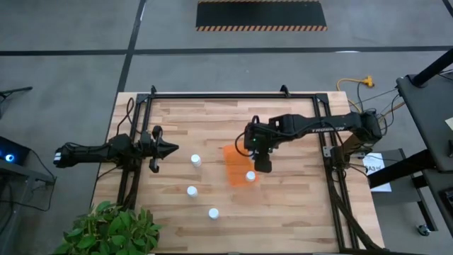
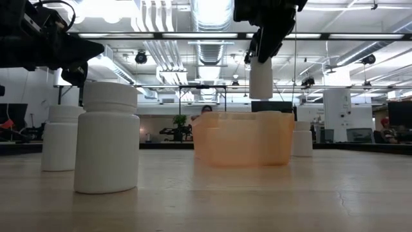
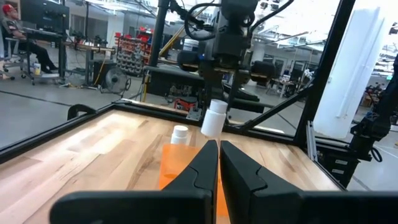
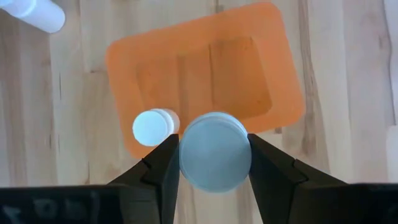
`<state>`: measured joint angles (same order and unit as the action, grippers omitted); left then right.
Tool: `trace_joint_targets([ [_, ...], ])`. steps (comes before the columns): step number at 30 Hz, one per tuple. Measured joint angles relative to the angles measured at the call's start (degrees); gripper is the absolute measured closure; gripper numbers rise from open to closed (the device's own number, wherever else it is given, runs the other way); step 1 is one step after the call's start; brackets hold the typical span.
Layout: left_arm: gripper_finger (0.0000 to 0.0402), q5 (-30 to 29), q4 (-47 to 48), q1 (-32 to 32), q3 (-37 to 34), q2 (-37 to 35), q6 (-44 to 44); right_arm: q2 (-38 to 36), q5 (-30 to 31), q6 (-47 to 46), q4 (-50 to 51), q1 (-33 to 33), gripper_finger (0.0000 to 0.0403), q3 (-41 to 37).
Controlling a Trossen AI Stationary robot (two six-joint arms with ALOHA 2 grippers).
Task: Pick and place pill bottles into a basket
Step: Put the bottom right white pill bottle into the orange bin
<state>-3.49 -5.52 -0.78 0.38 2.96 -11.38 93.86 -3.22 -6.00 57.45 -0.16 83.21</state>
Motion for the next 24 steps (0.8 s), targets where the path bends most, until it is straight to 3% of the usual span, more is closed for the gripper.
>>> trace_joint_targets([
  [11, 0.0401, 0.0, 0.1, -0.02, 0.0, 0.02, 0.02, 5.49, -1.75, 0.67, -1.43, 0.15, 0.0261, 0.47],
  [24, 0.0401, 0.0, 0.13, -0.02, -0.02, 0.0, 0.0, 6.11, -1.08, 2.8, -6.0, 0.15, 0.0261, -0.19],
])
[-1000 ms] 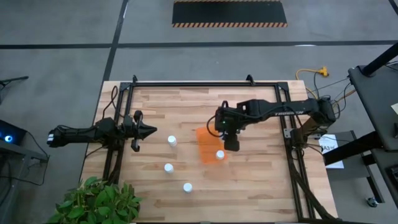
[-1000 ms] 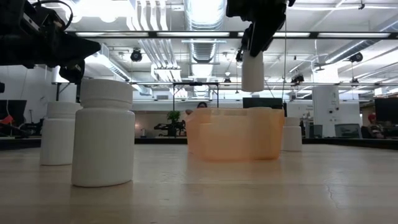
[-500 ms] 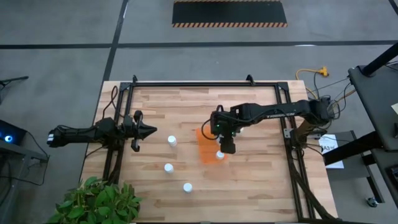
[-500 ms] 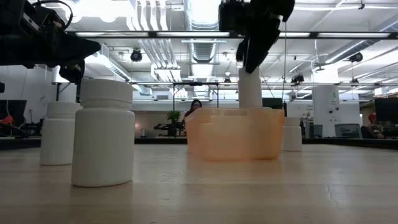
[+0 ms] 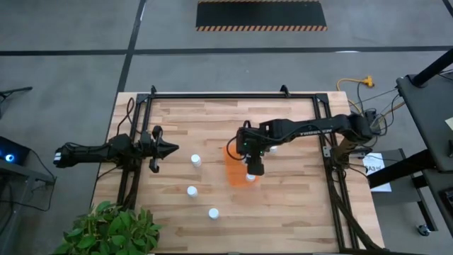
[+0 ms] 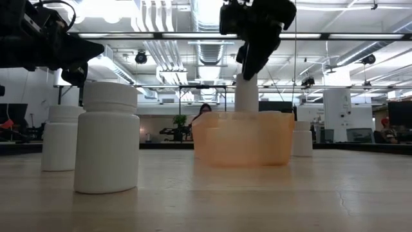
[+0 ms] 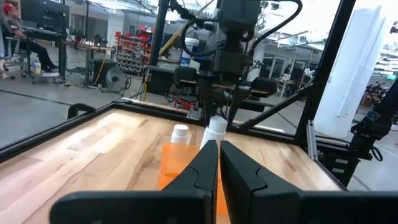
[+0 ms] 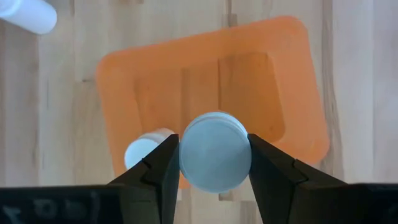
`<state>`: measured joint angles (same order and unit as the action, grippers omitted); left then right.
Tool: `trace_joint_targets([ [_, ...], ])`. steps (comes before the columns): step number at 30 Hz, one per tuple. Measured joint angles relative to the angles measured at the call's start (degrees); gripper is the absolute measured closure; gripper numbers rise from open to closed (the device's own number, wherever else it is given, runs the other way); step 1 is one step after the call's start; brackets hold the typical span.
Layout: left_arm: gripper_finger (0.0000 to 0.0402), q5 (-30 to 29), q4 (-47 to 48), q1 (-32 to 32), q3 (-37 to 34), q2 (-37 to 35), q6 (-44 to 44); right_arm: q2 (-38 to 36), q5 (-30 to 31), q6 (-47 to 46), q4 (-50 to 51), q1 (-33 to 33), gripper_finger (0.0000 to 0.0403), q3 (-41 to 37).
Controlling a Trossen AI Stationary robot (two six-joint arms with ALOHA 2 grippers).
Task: Pick and place pill bottles into a basket
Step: Put the bottom right white pill bottle into the orange bin
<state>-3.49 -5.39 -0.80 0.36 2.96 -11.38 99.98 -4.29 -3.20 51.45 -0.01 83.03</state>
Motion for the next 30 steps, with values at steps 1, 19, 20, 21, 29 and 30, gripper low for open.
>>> trace_joint_targets([
  [1, 0.0401, 0.0, -0.09, 0.0, 0.02, -0.06, 0.0, 0.34, 0.04, 0.05, -0.02, -0.02, 0.0261, -0.07],
  [19, 0.0401, -0.01, -0.16, 0.02, 0.02, -0.02, 0.02, 4.4, 0.28, 0.63, -3.8, -0.04, 0.0261, -3.23],
  [20, 0.0401, 0.0, -0.13, 0.01, 0.02, 0.0, 0.02, 4.4, 0.28, 0.63, -3.82, -0.02, 0.0261, -3.79],
  [21, 0.0401, 0.0, -0.09, 0.01, 0.01, -0.01, 0.01, 4.4, 0.28, 0.63, -3.88, -0.02, 0.0261, -4.36],
  [29, 0.0401, 0.0, -0.12, 0.01, 0.01, -0.01, 0.01, 4.4, -0.43, 0.73, -5.97, -0.02, 0.0261, -6.46],
  [30, 0.0401, -0.01, -0.13, 0.01, 0.0, -0.04, 0.0, 4.4, -0.43, 0.84, -6.17, -0.02, 0.0261, -6.55],
])
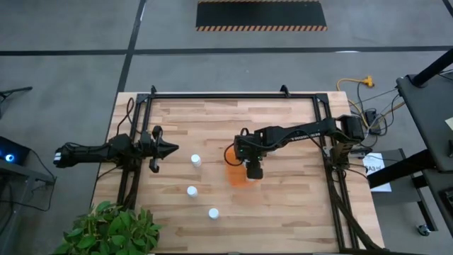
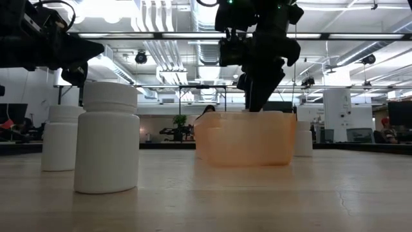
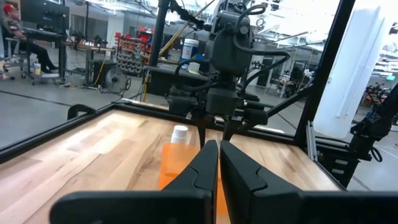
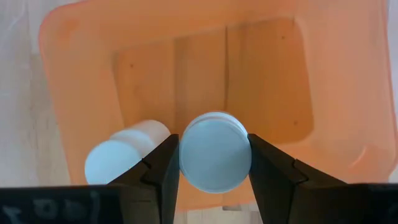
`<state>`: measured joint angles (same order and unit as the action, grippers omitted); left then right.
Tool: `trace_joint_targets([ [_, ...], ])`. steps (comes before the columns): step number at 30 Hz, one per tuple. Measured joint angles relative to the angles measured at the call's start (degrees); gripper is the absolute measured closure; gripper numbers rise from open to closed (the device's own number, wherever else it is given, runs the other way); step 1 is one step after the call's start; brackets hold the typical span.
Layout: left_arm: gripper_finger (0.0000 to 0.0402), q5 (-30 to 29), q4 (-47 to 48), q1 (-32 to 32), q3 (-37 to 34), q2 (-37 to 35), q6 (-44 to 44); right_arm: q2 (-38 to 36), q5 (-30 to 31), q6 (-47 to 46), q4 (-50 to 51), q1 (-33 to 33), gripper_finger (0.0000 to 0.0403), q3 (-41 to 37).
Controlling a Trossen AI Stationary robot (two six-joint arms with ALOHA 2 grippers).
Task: Pick and place pill bottles into a basket
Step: Put the bottom right white pill bottle into the orange bin
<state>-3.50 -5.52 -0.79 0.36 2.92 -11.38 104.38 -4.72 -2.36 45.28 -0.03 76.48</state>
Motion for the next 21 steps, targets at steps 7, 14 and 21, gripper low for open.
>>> trace_joint_targets([
  [7, 0.0401, 0.01, 0.04, 0.01, 0.02, 0.03, 0.0, 0.0, -0.06, 0.0, -0.66, 0.0, 0.0261, -0.66],
  [14, 0.0401, 0.0, 0.0, 0.0, 0.02, 0.04, 0.01, 0.0, -0.22, -0.4, -0.64, 0.0, 0.0212, -0.9],
  [21, 0.0401, -0.01, 0.0, 0.01, 0.02, 0.02, 0.0, -0.02, -0.25, -0.47, -0.6, 0.0, 0.0186, -0.91],
])
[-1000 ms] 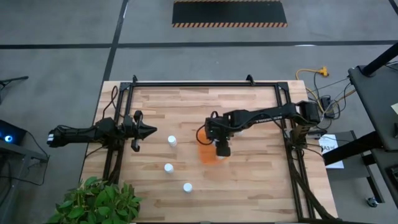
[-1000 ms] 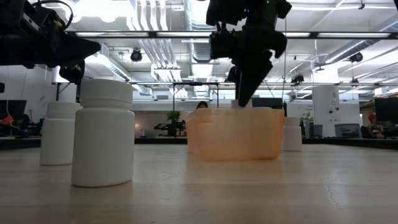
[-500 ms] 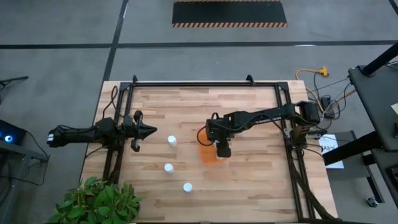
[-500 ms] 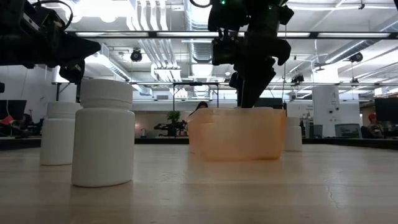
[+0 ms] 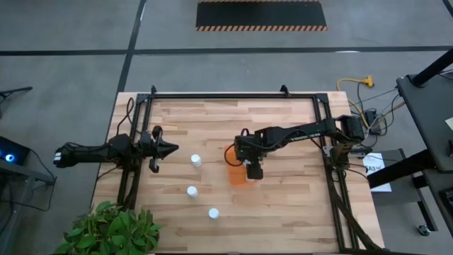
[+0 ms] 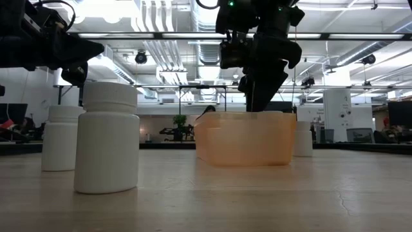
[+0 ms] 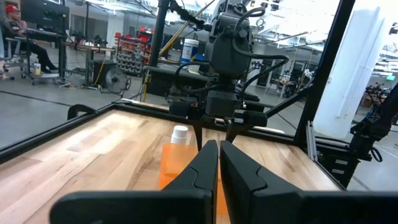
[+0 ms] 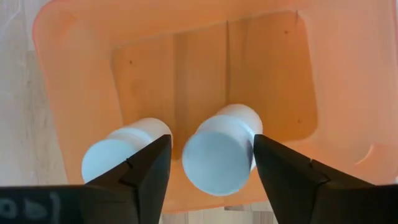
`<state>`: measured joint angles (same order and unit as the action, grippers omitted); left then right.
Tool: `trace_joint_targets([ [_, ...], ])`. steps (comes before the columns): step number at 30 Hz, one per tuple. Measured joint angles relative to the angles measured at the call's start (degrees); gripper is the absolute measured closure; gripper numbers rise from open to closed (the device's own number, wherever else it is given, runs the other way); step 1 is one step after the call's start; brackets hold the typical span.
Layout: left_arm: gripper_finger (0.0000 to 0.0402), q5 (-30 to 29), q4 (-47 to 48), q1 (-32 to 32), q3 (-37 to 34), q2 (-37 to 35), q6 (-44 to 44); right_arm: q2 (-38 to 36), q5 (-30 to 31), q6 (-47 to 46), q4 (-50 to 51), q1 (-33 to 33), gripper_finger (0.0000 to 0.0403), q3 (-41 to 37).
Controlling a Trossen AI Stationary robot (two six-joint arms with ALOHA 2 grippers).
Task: Pick and place pill bottles into a basket
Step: Put the bottom right white pill bottle into the orange bin, then put the top right white pill bottle into the orange bin
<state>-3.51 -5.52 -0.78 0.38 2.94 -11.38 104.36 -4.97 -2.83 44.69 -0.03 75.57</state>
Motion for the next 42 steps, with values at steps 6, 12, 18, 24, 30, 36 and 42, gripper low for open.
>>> trace_joint_targets([
  [6, 0.0401, 0.0, 0.0, -0.02, -0.02, 0.0, 0.02, -0.12, 0.02, 0.79, 2.41, 0.0, 0.0191, 1.74],
  [12, 0.0401, 0.02, 0.0, -0.01, -0.01, -0.02, 0.0, -0.13, 0.04, 1.98, 2.62, -0.04, 0.0196, 2.92],
  [18, 0.0401, 0.0, 0.0, 0.0, 0.0, 0.02, 0.02, -0.13, 0.09, 1.97, 2.68, -0.18, 0.0196, 2.95],
  [24, 0.0401, 0.01, 0.0, -0.02, 0.0, 0.02, 0.0, -0.36, 0.2, 1.51, 3.29, -0.19, 0.0196, 2.97],
  [30, 0.0401, 0.02, -0.02, -0.02, 0.0, 0.04, 0.0, -3.65, 0.96, 1.32, 3.25, -0.32, 0.0198, 3.83],
  [36, 0.0401, 0.0, -0.02, 0.0, -0.02, -0.02, 0.0, -9.42, 3.71, 1.62, 2.97, -0.48, 0.0209, 3.61],
  [42, 0.0401, 0.02, 0.01, -0.01, 0.0, 0.0, 0.01, -14.25, 3.71, 1.27, 2.91, -0.81, 0.0223, 1.39],
])
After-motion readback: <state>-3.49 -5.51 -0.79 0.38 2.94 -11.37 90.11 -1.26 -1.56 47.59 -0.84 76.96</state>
